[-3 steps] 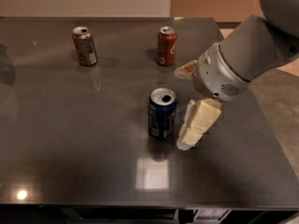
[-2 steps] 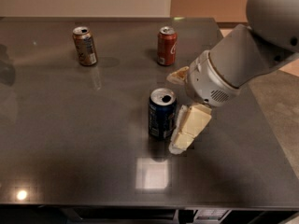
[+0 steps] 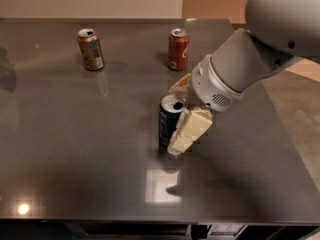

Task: Move pepsi can near coke can

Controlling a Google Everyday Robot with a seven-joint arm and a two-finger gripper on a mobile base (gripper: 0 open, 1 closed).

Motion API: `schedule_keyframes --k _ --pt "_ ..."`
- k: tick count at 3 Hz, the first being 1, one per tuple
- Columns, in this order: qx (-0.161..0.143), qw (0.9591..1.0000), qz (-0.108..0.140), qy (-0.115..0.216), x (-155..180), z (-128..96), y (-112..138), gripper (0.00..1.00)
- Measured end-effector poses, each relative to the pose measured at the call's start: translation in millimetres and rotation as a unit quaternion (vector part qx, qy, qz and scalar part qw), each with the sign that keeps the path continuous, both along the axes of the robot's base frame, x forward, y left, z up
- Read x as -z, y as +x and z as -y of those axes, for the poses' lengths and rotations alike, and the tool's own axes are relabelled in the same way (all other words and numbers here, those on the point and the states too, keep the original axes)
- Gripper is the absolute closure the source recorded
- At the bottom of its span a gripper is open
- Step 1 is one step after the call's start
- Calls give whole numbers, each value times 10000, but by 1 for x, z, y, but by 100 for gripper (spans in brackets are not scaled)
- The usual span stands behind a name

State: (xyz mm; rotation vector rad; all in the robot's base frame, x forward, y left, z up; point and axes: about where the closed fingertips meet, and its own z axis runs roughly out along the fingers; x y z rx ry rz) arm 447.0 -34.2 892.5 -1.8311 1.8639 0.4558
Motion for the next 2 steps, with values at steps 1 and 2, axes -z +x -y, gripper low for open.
schedule_keyframes --k 1,2 --pt "43 10000 -59 -14 -1 -1 3 41" --pt "98 9999 -70 -18 -6 0 7 63"
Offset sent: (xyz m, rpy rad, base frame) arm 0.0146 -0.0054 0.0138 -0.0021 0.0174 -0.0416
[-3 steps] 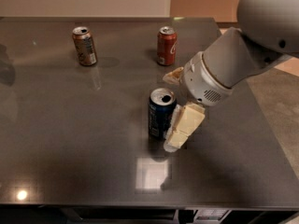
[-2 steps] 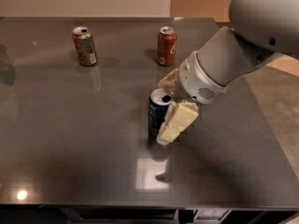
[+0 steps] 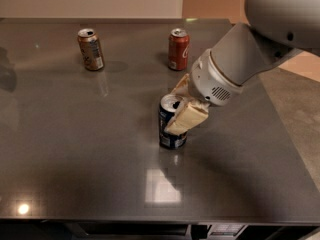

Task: Move pepsi can near coke can

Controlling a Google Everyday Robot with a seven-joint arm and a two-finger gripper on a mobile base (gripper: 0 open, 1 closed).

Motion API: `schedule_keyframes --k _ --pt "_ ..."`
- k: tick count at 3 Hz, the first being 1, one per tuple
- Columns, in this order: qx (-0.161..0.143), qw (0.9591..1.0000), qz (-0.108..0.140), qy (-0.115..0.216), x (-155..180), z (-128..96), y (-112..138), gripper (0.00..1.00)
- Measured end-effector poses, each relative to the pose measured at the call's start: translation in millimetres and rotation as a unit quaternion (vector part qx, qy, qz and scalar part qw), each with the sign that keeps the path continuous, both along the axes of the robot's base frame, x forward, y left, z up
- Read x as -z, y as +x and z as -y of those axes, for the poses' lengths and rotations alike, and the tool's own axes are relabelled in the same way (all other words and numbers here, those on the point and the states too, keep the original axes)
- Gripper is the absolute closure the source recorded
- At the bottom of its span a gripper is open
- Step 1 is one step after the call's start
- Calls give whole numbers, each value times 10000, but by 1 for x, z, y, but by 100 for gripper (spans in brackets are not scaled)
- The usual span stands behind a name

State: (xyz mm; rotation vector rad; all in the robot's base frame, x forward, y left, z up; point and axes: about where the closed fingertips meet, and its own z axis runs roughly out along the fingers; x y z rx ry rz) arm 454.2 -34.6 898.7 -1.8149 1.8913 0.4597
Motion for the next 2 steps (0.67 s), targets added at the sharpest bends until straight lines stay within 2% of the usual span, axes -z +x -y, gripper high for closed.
schedule_keyframes --k 1,2 --pt "112 9999 43 -76 -11 3 18 87" --pt "390 9992 67 -93 -20 10 51 100"
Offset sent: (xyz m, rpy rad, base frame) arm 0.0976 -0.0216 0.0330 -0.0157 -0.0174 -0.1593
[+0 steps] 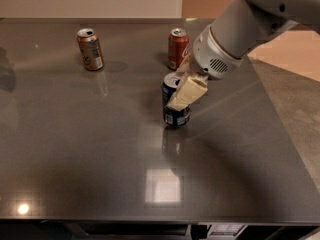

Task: Move pepsi can near coke can

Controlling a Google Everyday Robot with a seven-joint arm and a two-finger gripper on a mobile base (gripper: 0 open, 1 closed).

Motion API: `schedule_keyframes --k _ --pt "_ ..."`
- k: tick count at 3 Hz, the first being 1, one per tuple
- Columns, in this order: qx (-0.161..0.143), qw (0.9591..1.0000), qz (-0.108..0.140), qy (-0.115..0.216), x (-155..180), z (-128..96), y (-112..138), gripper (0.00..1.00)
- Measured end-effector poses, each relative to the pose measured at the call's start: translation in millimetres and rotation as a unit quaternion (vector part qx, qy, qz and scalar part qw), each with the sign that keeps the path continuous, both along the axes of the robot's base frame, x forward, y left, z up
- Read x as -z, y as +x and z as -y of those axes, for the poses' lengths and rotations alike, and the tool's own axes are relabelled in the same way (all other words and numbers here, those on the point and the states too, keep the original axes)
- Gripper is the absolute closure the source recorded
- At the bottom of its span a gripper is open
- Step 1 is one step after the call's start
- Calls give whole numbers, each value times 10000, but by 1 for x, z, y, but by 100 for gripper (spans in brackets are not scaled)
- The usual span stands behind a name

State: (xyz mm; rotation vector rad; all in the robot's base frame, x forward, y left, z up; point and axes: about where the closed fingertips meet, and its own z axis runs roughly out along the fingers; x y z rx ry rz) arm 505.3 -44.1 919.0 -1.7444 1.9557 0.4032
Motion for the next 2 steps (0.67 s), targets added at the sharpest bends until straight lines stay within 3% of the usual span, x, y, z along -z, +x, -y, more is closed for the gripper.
schedule_keyframes --k 2 --pt "737 9964 -73 424 -1 15 78 100"
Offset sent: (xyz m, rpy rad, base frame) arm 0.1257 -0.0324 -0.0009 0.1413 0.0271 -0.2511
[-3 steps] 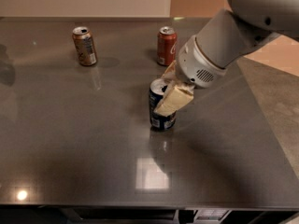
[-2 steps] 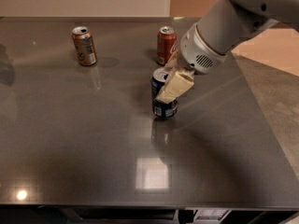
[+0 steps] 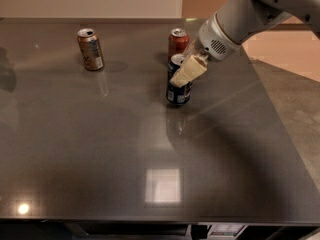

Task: Move pepsi can near coke can

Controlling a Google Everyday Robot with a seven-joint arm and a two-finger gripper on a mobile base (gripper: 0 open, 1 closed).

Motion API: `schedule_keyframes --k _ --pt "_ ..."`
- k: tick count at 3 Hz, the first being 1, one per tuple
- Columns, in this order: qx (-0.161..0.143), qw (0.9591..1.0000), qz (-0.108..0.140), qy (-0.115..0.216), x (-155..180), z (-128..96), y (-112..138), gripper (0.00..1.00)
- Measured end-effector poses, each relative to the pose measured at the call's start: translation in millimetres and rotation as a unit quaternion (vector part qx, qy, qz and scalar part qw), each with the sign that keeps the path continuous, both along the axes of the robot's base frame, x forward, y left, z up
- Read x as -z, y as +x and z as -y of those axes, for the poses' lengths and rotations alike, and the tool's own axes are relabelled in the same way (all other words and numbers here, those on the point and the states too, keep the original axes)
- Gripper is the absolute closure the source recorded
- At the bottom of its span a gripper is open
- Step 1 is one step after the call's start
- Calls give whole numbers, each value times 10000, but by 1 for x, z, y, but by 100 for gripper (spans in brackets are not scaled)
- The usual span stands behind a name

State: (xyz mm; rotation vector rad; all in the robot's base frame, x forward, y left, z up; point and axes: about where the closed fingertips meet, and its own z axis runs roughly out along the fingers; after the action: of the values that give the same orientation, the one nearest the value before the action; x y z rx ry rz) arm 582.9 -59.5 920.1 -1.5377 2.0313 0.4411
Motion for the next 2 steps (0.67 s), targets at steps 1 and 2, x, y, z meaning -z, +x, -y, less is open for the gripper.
schedule_keyframes --k 1,2 --pt "373 9993 -44 54 7 10 34 100" --pt "684 9976 -46 -29 14 23 64 100"
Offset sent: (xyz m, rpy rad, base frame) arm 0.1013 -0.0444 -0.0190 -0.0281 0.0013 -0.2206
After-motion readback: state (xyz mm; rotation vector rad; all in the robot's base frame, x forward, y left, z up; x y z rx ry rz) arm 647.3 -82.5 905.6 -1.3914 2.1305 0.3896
